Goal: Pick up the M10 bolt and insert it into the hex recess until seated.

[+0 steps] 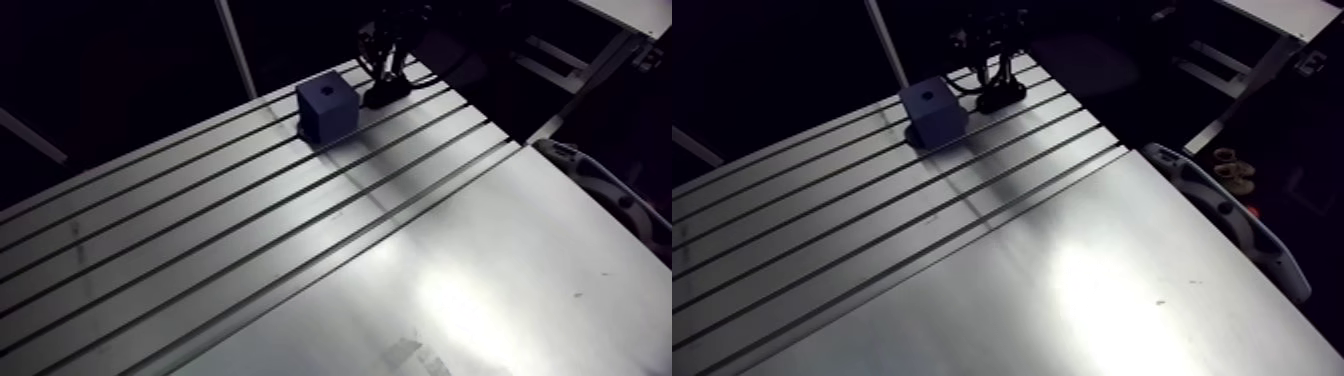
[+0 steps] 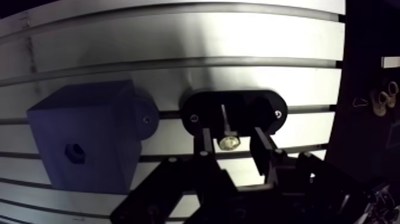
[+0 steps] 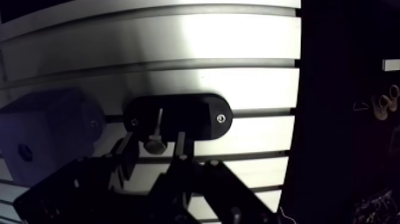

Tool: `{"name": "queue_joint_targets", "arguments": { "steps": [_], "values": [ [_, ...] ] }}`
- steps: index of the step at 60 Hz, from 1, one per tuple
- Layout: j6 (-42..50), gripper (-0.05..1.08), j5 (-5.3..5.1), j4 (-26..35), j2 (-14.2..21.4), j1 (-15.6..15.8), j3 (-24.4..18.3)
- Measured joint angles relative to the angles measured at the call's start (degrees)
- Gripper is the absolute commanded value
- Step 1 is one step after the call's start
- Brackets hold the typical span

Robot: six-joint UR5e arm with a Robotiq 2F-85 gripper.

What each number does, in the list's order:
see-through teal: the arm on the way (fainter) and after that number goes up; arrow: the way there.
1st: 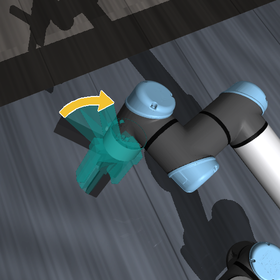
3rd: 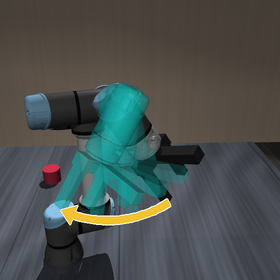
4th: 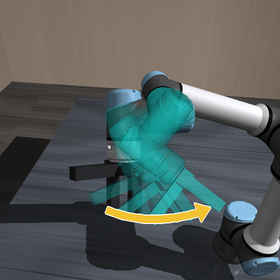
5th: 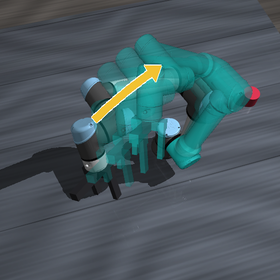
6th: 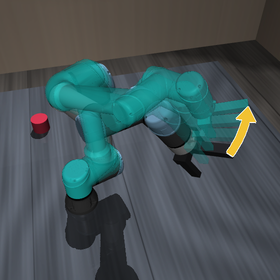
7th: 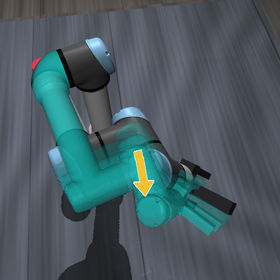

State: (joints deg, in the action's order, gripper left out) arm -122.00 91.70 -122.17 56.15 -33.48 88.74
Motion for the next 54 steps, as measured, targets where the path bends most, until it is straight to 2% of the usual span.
{"name": "queue_joint_targets", "arguments": {
  "steps": [54],
  "values": [
    [0.05,0.62,-0.07,-0.03,0.36,-0.01,0.85]
  ]
}}
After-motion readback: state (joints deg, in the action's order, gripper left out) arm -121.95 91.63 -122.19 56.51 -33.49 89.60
